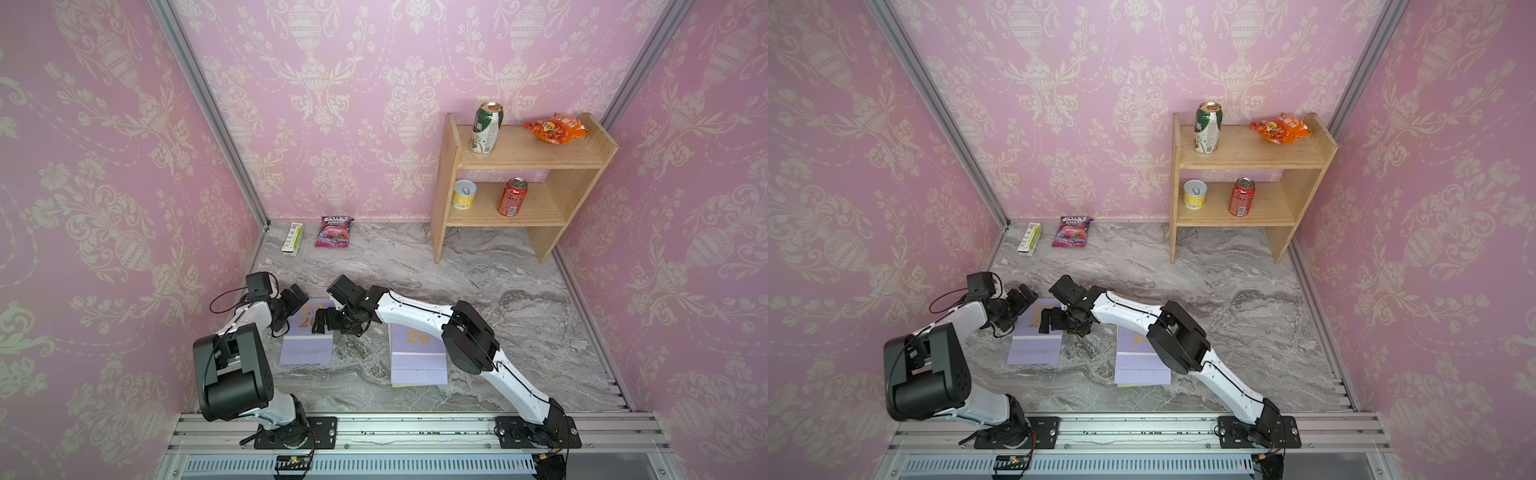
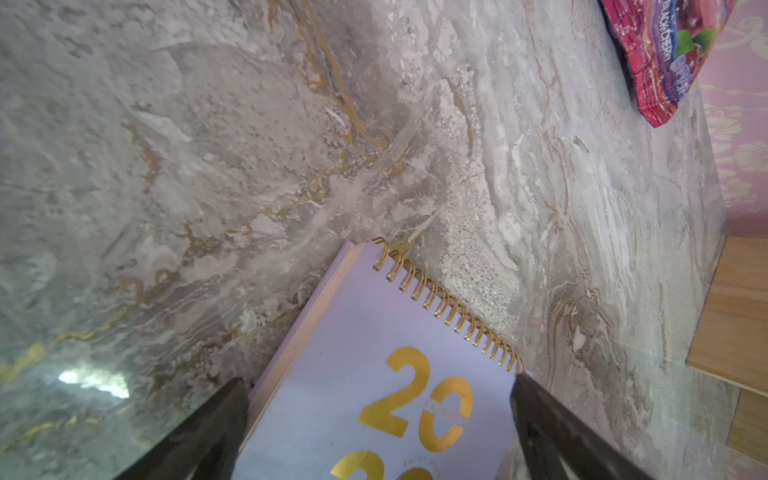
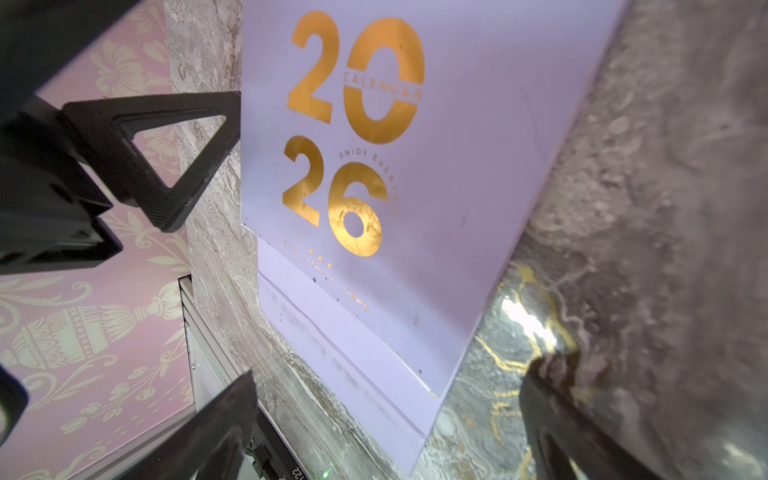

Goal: Stack the calendars
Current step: Move the calendar to the center of the board.

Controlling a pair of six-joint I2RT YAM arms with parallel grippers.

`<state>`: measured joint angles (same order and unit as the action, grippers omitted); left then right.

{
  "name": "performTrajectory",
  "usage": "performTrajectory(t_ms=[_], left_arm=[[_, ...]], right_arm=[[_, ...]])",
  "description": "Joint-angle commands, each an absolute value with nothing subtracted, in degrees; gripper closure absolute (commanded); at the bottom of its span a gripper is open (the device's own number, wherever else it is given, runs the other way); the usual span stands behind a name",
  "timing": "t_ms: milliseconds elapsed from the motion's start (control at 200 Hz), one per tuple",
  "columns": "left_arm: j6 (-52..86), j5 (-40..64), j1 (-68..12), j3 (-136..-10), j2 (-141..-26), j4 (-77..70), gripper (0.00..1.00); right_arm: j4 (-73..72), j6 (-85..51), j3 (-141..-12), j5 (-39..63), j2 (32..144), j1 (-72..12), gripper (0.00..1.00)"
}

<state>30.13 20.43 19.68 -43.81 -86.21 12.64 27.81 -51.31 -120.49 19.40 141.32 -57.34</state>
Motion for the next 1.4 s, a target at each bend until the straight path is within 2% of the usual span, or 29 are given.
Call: performTrajectory(t_ms=[0,826,1191,1391], left_arm=[[31.80,23.53,18.57,-42.38,-84.94,11.39,0.01],[33.52,24.69,13.93,-37.81,-85.38,8.33,0.01],[34.36,27.33,13.62,-39.75,-86.86,8.08,0.01],[35.29,28.66,12.37,-40.98,-87.34,7.81,0.02]], right_arm=[[28.91,-52.34,-121.34,17.76,143.26,-56.52,0.01],[29.82,-52.29,-122.55,18.66,144.92,-53.54,0.02],[19.79,-53.60,-119.24,23.59,142.32,-52.34,0.06],[19.54,-52.83,-120.34,24.85,141.07,-50.34,0.07]])
